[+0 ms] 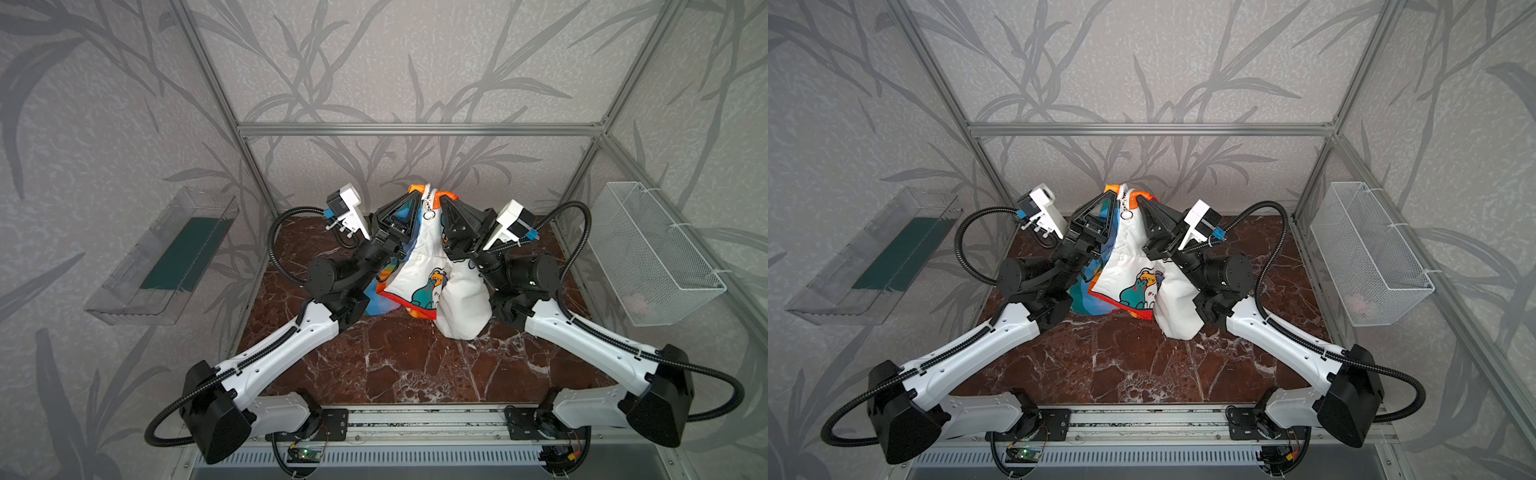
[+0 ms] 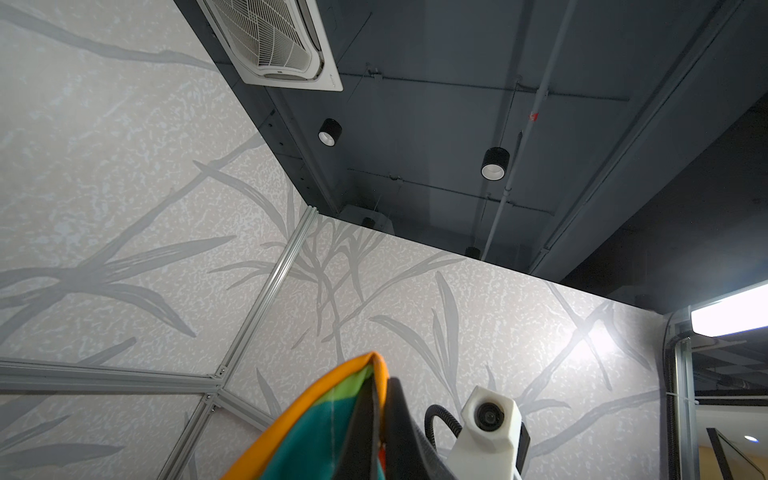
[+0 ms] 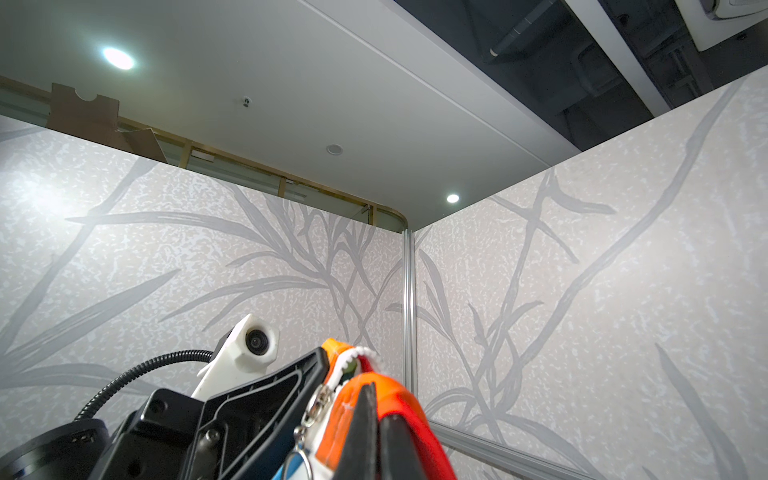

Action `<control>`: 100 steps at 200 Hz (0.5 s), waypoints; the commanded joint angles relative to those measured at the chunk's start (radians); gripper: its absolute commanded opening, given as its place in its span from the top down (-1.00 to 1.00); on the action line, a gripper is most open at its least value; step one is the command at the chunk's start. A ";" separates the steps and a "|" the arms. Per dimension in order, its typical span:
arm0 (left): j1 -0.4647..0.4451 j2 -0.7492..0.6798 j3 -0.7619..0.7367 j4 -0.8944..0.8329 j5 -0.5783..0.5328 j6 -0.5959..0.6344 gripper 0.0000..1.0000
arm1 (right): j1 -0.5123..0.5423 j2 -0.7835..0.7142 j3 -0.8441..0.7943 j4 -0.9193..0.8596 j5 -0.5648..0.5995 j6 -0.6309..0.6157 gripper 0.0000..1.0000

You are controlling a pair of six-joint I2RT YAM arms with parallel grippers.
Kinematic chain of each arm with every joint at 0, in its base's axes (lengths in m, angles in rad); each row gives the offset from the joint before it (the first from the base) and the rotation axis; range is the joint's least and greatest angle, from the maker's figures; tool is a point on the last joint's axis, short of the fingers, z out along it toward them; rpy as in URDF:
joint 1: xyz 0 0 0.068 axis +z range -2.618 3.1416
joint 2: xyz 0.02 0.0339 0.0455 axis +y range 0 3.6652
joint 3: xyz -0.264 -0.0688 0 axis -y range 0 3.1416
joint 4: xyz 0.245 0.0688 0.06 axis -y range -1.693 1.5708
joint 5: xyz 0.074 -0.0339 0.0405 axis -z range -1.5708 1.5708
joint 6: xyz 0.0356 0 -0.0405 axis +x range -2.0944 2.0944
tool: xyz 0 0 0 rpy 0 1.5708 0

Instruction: Zip up the jacket

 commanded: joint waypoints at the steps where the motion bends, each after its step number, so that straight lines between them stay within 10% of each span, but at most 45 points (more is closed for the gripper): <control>1: -0.008 -0.020 0.029 0.033 -0.023 0.037 1.00 | 0.009 -0.013 0.006 0.092 0.035 -0.023 1.00; 100: -0.011 0.001 0.087 0.047 -0.033 0.037 1.00 | 0.016 -0.023 0.005 0.093 0.030 -0.073 1.00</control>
